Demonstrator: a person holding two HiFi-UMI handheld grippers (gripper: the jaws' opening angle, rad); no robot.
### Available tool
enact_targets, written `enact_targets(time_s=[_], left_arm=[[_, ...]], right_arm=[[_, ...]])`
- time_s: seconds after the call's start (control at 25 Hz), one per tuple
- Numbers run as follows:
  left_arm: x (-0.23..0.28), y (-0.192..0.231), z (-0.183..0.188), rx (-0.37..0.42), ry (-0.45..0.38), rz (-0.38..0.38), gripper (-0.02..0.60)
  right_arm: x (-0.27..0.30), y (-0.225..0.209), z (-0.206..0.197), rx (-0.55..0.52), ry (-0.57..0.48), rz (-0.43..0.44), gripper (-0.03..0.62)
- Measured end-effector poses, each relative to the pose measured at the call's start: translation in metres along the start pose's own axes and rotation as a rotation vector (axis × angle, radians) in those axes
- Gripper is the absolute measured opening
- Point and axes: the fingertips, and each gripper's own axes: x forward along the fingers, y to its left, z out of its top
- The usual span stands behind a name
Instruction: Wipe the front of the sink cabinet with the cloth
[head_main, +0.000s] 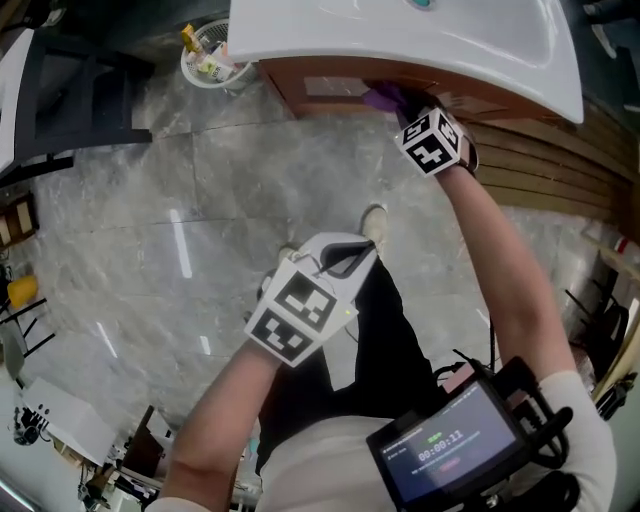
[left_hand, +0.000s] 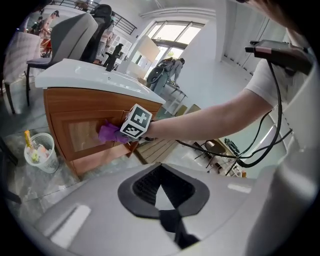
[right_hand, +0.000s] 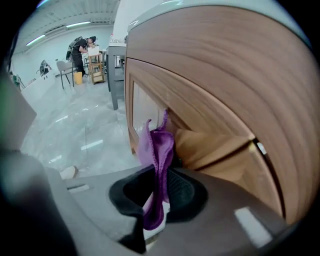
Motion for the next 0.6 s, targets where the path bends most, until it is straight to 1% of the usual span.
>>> enact_targets(time_s=[0.2, 0.36, 0.6], left_arm=[[0.020, -0.012, 0.012, 0.009, 0.008, -0.020, 0.008], [0.039, -0.021, 0.021, 0.022, 0.017, -0.036, 0.008], [0.072, -0.035, 0.033, 0.028, 0.033, -0.064, 0.008]], right_arm=[[-0.013, -0.025, -0.033, 0.032, 0.010, -0.026, 0.055], [-0.020, -0.047, -0.063, 0.083, 0.016, -0.048, 0.055], [-0.024, -0.082, -0.125, 0.131, 0.077, -0.075, 0.055]])
